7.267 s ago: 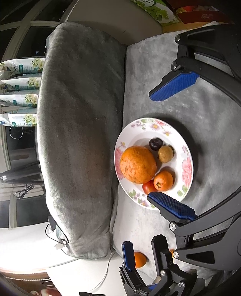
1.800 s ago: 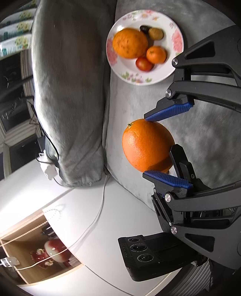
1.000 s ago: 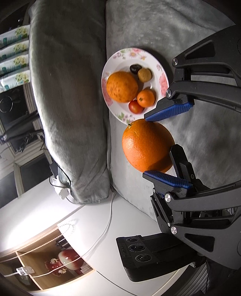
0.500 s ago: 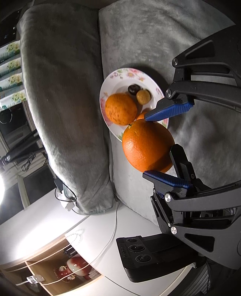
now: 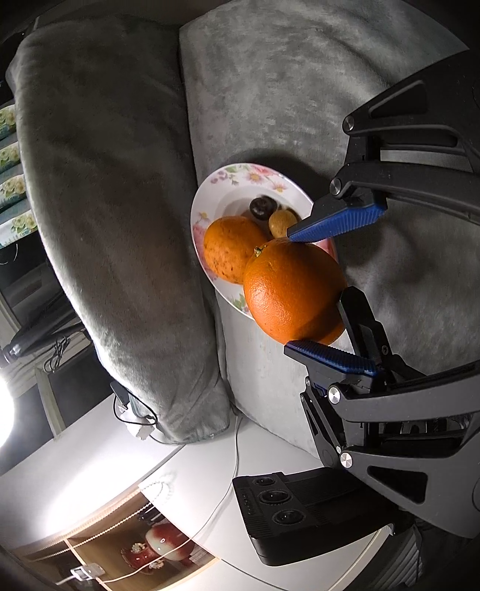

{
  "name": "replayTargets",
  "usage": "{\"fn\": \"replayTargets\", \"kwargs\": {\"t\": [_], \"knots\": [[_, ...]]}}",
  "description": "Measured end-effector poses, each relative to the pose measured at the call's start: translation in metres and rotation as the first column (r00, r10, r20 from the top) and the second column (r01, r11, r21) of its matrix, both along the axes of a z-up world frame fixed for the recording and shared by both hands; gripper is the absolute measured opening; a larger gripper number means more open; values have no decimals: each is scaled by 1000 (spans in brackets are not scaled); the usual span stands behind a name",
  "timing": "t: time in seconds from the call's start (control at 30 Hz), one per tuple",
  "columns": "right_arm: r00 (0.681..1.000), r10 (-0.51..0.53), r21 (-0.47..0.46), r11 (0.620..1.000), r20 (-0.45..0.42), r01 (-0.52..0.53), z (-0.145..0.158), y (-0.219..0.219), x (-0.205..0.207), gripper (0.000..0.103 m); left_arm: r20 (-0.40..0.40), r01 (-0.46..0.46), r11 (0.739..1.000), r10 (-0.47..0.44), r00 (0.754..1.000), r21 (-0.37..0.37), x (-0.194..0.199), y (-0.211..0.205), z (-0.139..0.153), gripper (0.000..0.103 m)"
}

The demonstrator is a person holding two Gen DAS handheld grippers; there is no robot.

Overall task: Organize fruits
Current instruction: 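Lift and carry the large orange in the right tool toward the plate, then lower the orange onto the plate and open the right tool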

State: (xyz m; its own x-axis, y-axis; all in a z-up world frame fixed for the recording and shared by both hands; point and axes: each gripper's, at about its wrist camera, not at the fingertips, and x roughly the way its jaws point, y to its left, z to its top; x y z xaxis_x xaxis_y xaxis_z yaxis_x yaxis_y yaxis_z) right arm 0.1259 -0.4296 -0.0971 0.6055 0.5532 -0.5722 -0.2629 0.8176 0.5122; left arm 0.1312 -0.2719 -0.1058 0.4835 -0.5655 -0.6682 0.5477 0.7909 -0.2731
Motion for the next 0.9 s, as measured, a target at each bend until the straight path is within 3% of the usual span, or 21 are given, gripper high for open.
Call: {"fn": "replayTargets", "kwargs": {"t": [0.77, 0.9], "knots": [[999, -19, 17, 1000, -43, 19, -12, -8, 16, 58, -8, -8, 999, 8, 1000, 45, 18, -12, -10, 58], [999, -38, 48, 998, -26, 39, -7, -13, 18, 58, 9, -13, 999, 13, 1000, 52, 19, -10, -9, 53]]}}
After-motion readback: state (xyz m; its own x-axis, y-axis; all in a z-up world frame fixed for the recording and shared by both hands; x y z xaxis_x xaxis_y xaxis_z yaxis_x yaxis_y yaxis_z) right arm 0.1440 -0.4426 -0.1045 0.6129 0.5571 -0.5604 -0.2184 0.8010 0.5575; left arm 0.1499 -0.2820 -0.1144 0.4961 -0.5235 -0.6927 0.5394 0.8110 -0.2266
